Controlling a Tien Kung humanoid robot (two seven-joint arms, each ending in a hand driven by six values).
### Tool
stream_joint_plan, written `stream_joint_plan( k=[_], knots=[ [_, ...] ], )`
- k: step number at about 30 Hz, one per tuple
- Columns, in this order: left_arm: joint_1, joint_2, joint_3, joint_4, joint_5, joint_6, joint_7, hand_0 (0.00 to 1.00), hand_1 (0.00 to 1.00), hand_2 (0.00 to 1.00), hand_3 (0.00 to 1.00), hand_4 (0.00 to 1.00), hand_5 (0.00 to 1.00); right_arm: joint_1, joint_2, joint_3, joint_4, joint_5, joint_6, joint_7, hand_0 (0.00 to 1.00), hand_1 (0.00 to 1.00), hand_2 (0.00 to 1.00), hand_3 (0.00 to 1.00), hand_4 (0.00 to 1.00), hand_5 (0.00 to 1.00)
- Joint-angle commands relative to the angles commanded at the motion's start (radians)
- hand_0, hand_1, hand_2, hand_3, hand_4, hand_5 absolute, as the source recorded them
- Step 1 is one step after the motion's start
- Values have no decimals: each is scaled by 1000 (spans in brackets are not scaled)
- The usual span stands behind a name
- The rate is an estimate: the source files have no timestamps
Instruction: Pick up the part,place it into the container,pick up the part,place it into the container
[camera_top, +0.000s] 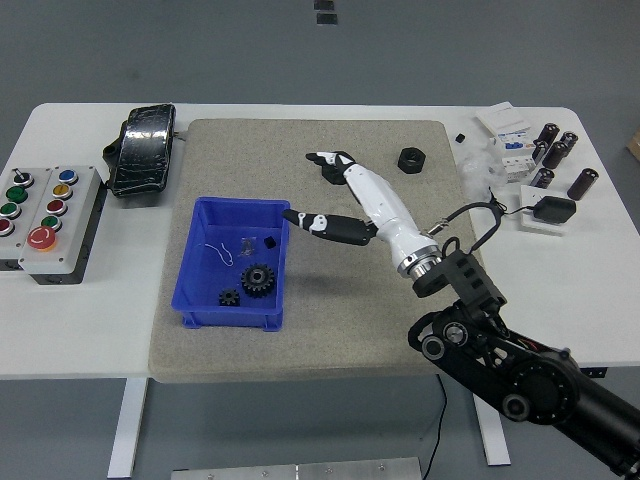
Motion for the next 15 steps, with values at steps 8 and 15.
stream_joint_plan(
  k=[8, 15],
  knots=[
    [3, 7, -21, 0, 23, 4, -7, 658, 569, 546, 622, 699, 386, -199, -3, 291, -31, 309, 63, 253, 658, 666, 698, 663, 921, 549],
    [-2, 11, -24, 0, 41, 1, -15, 658, 569, 546, 622, 699, 384, -293, 21, 448, -6, 517, 74, 371, 658, 667, 697, 659, 904, 587]
  ],
)
